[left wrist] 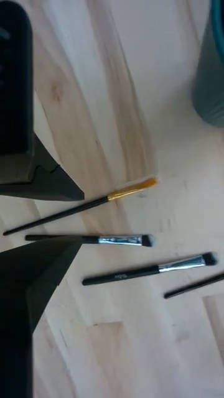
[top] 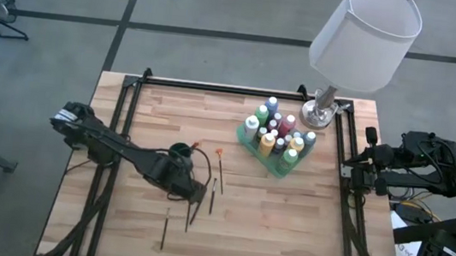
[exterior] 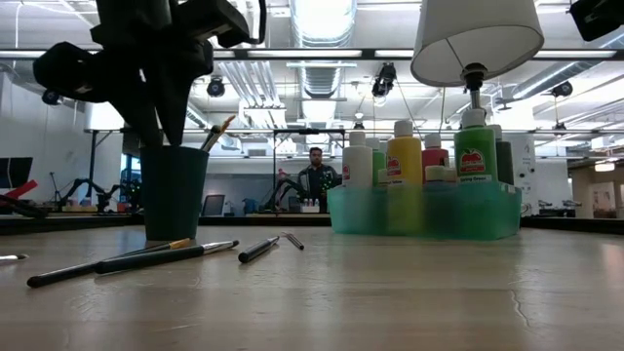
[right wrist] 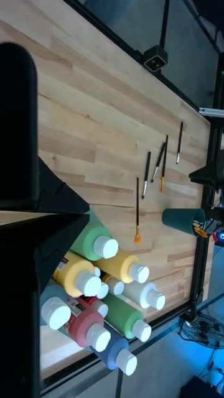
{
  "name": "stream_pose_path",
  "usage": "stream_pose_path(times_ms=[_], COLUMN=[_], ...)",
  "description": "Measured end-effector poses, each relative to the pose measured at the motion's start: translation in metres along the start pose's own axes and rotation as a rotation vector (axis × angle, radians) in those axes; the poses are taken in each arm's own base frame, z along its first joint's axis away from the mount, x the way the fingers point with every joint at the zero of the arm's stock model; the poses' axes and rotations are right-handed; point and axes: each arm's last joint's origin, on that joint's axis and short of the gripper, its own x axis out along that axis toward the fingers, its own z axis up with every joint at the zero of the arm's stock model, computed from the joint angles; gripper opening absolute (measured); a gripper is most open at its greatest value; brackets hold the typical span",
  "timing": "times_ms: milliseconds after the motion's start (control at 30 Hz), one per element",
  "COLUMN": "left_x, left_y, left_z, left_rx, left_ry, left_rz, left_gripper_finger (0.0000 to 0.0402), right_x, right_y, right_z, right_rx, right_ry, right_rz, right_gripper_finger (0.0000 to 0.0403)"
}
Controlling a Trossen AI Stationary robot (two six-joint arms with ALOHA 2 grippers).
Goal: Pick & Place Paint Supplies
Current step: Put the orange paint brush into the green cup
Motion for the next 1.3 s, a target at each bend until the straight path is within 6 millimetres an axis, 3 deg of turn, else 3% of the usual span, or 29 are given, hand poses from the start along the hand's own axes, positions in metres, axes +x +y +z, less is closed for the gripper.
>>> stream_pose_path(times_ms=[300,467,667,833,967,1100,1300], left_x=[0.01,0.014,0.035,0.036,0.035,0.043,0.057], left_y=[-0.008,-0.009,-0.017,-0.036,-0.046,-0.058,-0.051], left_z=[0.006,0.007,0.0,-0.01,-0.01,-0.012,-0.016], left_rx=[0.013,0.017,-0.011,0.002,0.027,0.025,-0.053], left_ry=[-0.23,-0.243,-0.229,-0.233,-0.253,-0.221,-0.175], left_rz=[-0.14,-0.148,-0.066,0.073,0.243,0.265,0.335], left_gripper_finger=[0.0108,0.0105,0.0075,0.0053,0.0051,0.0051,0.0072], right_x=[0.0,0.0,0.0,0.0,0.0,0.0,0.0], right_y=[0.0,0.0,0.0,0.0,0.0,0.0,0.0], right_z=[0.0,0.0,0.0,0.0,0.0,0.0,0.0], right_rx=[0.0,0.0,0.0,0.0,0.0,0.0,0.0], right_ry=[0.0,0.0,0.0,0.0,0.0,0.001,0.0], right_rz=[0.0,0.0,0.0,0.0,0.0,0.0,0.0], right_gripper_finger=[0.0008,0.0008,0.0008,0.0008,0.0008,0.0008,0.0008])
